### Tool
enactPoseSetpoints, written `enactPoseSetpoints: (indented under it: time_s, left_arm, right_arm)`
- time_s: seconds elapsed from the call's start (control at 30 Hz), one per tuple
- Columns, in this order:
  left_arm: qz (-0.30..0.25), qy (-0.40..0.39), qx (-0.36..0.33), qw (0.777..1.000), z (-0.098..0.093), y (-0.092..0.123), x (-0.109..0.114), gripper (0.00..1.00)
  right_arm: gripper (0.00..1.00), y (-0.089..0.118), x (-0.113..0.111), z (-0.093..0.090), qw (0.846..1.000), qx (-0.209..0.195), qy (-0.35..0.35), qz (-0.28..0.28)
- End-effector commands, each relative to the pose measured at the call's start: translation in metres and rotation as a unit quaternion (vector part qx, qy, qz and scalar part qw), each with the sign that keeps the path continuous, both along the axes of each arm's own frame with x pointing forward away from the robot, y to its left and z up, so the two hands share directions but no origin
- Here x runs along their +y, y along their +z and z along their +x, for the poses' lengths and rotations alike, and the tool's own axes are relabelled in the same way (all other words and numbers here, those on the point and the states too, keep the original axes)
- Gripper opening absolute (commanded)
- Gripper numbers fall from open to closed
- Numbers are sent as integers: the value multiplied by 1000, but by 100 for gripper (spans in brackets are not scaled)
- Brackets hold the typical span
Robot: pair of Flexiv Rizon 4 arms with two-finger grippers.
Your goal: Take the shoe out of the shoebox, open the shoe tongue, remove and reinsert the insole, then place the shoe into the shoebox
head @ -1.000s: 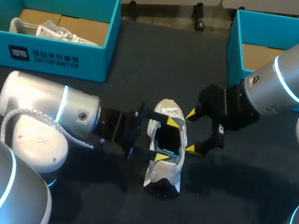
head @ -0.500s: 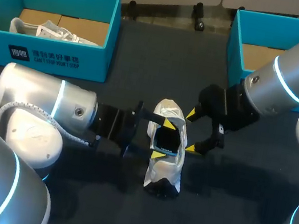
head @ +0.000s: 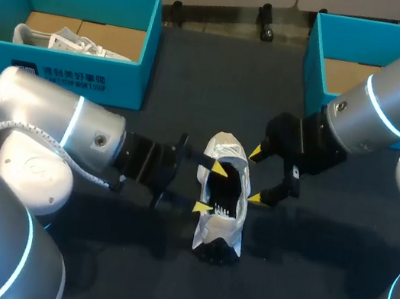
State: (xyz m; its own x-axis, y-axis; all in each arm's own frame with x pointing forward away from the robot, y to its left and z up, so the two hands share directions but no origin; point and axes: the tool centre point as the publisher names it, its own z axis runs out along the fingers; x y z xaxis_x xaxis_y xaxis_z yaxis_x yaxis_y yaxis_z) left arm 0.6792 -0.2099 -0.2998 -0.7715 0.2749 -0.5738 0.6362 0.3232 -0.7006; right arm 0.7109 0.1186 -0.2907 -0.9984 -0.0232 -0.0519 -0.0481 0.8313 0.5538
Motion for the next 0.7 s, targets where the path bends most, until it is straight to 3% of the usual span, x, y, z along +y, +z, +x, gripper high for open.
enactPoseSetpoints:
  time_s: [0.03, 0.1, 0.17, 0.23, 0.37, 0.4, 0.7]
  left_arm:
    - [13, -13, 10, 1000, -2, 6, 5, 47]
    - [18, -18, 15, 1000, -3, 6, 6, 41]
    - [28, -26, 21, 999, -5, 7, 7, 27]
    - [36, -33, 26, 998, -7, 7, 9, 20]
    - [43, -40, 28, 998, -8, 9, 13, 13]
    - [45, -43, 30, 998, -8, 9, 13, 0]
    - [76, -99, 41, 991, -13, 13, 18, 0]
  right_arm:
    - [100, -1, 1, 0, 1000, -1, -1, 0]
    - [100, -1, 1, 0, 1000, -1, -1, 0]
    - [100, -1, 1, 0, 1000, -1, -1, 0]
    - [100, -1, 1, 0, 1000, -1, -1, 0]
    - [100, -1, 1, 0, 1000, -1, -1, 0]
    - [100, -1, 1, 0, 1000, -1, -1, 0]
    - [100, -1, 1, 0, 1000, -1, -1, 0]
